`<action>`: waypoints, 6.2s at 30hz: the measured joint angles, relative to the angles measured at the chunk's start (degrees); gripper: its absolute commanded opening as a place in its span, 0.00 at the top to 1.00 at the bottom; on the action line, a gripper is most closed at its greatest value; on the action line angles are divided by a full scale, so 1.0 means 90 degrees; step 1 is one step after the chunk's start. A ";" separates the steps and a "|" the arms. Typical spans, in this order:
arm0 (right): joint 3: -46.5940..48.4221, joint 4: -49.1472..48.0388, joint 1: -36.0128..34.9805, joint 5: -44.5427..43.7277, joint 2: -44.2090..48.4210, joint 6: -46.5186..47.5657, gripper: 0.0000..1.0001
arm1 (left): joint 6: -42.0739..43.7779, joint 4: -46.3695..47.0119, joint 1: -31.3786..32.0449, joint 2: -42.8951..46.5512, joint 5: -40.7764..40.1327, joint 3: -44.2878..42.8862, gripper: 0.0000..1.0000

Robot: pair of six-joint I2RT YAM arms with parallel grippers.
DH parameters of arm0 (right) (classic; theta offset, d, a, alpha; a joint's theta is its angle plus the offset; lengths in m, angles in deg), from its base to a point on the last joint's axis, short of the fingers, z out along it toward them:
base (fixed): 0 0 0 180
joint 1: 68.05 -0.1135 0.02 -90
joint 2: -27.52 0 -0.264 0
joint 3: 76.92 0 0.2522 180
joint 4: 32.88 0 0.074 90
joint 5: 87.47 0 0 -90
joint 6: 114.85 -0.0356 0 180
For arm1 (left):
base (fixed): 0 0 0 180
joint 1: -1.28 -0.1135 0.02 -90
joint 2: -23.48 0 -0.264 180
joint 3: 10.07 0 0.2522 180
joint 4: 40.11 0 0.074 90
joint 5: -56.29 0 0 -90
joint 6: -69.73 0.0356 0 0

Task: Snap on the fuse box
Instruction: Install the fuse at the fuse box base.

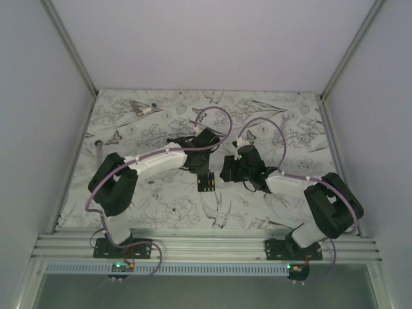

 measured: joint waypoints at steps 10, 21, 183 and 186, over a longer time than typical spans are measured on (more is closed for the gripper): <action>-0.0216 0.0231 0.0007 -0.0816 0.0566 0.0070 0.03 | -0.0406 -0.0017 0.0187 -0.0398 -0.0364 -0.0340 1.00; -0.0481 0.0542 0.0119 -0.1464 0.1151 0.0121 0.00 | -0.0610 -0.0141 0.0233 -0.0415 -0.0617 -0.0340 1.00; 0.4053 0.3621 -0.2242 -0.1843 -0.2018 0.1083 0.71 | -0.0918 0.0760 -0.2701 0.3240 0.0964 0.3815 0.00; 0.4209 0.3762 -0.2283 -0.1994 -0.2144 0.1030 0.73 | -0.0889 0.0770 -0.2737 0.3303 0.0993 0.3842 0.00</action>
